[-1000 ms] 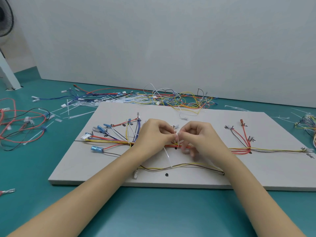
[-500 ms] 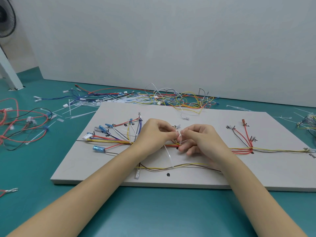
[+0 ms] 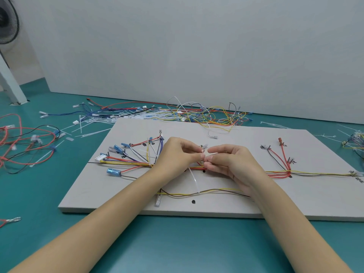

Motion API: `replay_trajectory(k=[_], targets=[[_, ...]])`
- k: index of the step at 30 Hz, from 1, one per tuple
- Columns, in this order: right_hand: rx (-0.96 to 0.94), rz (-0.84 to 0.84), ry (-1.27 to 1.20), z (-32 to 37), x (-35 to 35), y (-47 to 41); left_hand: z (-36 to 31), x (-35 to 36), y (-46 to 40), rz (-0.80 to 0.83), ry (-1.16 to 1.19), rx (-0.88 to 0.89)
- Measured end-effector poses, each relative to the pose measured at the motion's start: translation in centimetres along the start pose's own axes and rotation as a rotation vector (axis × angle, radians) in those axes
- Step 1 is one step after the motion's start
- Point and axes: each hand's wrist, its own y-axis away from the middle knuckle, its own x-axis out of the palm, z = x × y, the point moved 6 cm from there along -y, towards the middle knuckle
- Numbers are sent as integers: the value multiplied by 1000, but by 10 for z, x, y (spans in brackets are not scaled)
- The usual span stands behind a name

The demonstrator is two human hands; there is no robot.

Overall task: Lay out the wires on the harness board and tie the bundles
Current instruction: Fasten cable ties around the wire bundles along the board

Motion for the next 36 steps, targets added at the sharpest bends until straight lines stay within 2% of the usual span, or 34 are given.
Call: replay_trajectory(k=[8,22,36], targets=[[-17,57,51,3,8,-1,1,2,0,53,19,19],[-35,-28,41,3,4,-2,0,3,0,36,-29,59],[-44,-14,68,3,6,-1,0,4,2,29,-50,87]])
